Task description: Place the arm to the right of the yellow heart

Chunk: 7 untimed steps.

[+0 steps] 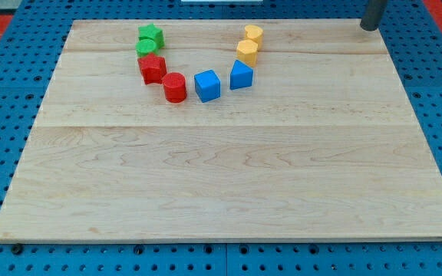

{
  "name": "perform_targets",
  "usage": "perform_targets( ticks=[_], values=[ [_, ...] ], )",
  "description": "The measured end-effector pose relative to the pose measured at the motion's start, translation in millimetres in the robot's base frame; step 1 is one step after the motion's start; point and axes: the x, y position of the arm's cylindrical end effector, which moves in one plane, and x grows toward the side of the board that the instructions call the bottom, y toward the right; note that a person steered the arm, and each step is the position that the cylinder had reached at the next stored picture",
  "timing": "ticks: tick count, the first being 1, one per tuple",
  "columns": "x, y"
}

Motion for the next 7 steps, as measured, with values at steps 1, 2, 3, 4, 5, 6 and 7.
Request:
perform_targets(
  ticks=[1,2,3,4,5,6,7],
  values=[
    [0.0,0.0],
    [0.7,0.0],
    [1.1,0.0],
    [-2.1,-3.4],
    [-13.7,-38.7],
    [-15.9,-102.1],
    [-18.7,-165.3]
  ],
)
